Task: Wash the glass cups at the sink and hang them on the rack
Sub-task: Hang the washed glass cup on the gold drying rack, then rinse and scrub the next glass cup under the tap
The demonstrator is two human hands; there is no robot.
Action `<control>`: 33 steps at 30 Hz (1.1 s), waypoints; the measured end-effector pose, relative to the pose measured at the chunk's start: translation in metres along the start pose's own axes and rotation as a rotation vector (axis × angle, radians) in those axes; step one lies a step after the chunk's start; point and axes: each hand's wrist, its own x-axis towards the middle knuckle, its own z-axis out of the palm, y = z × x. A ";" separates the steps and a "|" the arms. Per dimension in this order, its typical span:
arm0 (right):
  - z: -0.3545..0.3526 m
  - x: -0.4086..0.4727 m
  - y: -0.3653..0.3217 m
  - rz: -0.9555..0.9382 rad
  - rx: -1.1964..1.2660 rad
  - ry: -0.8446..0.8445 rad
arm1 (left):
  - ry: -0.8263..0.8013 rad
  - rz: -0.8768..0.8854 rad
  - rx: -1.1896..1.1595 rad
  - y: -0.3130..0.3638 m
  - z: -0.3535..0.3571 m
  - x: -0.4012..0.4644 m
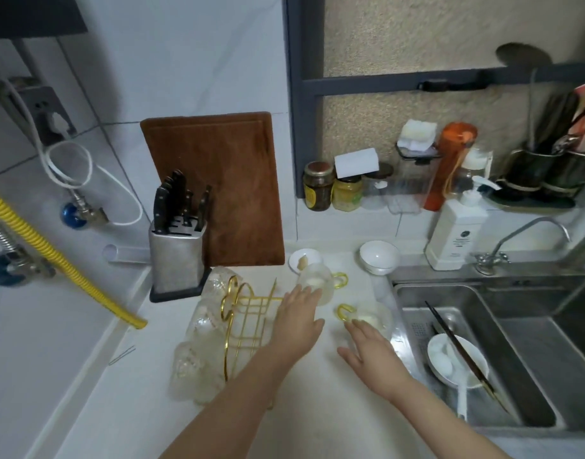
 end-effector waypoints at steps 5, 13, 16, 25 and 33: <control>-0.020 0.003 0.057 0.044 0.027 0.048 | -0.160 -0.052 -0.181 0.045 0.033 0.012; -0.036 0.040 0.102 0.045 0.258 -0.047 | -0.202 -0.406 -0.464 0.095 0.066 0.044; -0.028 0.063 0.116 0.037 0.339 -0.149 | -0.168 -0.464 -0.561 0.106 0.074 0.052; -0.012 0.081 0.141 0.002 0.405 -0.235 | -0.134 -0.547 -0.725 0.109 0.079 0.049; -0.025 0.052 0.160 0.105 0.608 -0.046 | -0.140 -0.423 -0.768 0.121 0.074 0.056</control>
